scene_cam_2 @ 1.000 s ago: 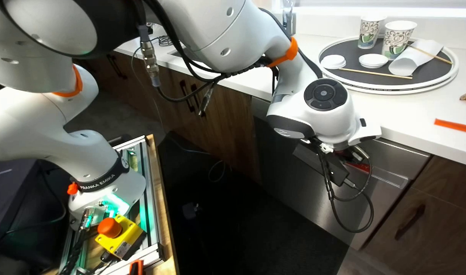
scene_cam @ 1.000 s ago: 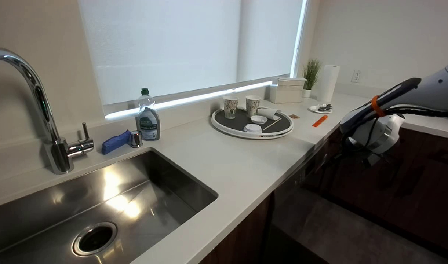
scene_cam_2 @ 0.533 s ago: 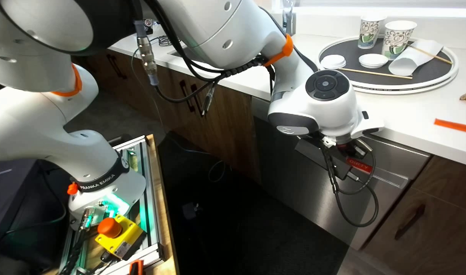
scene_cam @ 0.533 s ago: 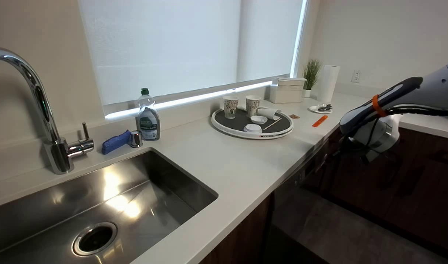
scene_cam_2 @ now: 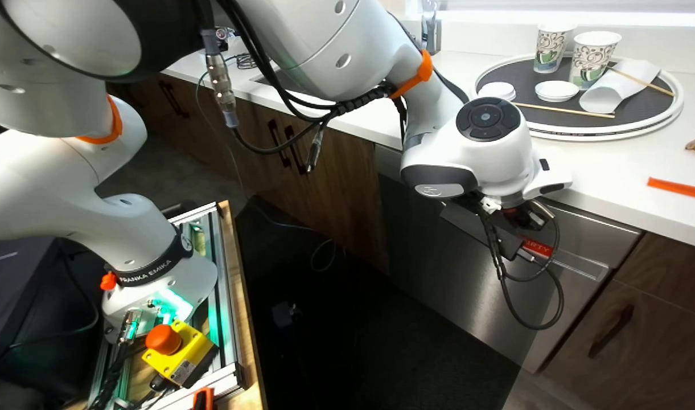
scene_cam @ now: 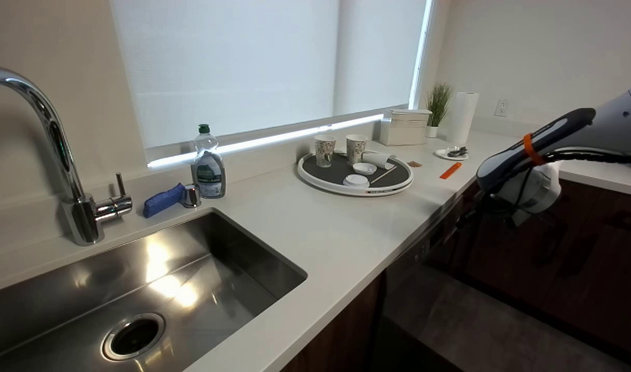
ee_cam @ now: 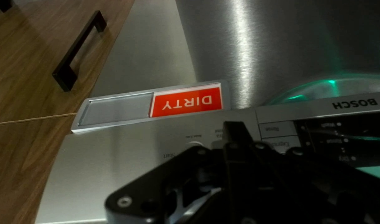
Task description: Press a button on the dishwasher.
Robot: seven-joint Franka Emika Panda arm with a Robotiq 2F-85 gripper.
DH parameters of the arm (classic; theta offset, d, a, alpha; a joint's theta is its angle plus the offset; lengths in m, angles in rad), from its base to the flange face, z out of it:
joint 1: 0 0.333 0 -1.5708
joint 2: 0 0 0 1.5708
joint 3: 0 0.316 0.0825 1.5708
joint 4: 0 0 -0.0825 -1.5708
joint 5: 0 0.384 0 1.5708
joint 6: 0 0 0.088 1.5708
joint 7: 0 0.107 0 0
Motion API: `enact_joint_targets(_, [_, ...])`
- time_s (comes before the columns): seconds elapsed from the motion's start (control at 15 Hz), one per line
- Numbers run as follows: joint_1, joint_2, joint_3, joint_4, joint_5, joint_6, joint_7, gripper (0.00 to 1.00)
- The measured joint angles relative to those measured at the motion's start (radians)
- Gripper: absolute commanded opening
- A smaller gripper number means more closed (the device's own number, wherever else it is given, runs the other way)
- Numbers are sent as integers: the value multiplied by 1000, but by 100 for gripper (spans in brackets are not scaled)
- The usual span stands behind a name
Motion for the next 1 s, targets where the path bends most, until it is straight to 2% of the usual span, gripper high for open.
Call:
enact_joint_targets(0.47, [-3, 1, 11, 0, -29, 0, 32, 0])
enact_joint_targets(1.0, [-37, 12, 47, 3, -40, 0, 32, 0])
